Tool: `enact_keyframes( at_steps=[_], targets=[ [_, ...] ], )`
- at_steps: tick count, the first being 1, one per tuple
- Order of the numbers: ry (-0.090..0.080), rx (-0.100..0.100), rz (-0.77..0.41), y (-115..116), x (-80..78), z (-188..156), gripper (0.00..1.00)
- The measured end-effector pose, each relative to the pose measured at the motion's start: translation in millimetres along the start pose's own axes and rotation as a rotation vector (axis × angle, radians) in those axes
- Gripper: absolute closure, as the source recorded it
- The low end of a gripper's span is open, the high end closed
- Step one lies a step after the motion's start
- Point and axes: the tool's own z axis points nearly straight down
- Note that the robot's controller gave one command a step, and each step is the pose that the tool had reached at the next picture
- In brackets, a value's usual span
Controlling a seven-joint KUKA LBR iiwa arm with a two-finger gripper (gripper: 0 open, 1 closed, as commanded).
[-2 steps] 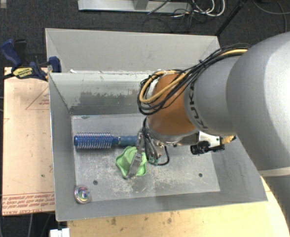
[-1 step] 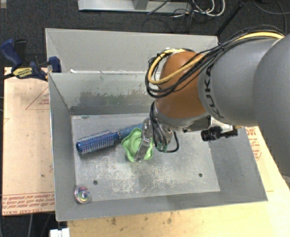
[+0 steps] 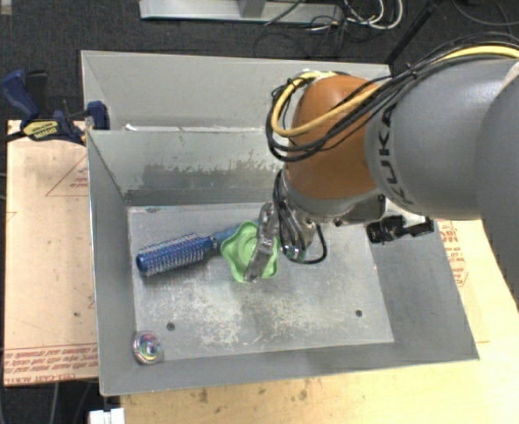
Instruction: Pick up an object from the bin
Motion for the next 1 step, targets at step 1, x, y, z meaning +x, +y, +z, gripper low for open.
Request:
enact_keyframes(
  at_steps=[1],
  targets=[
    [0.002,0.001,-0.003,0.7,-0.3,-6.9,1.00]
  ],
)
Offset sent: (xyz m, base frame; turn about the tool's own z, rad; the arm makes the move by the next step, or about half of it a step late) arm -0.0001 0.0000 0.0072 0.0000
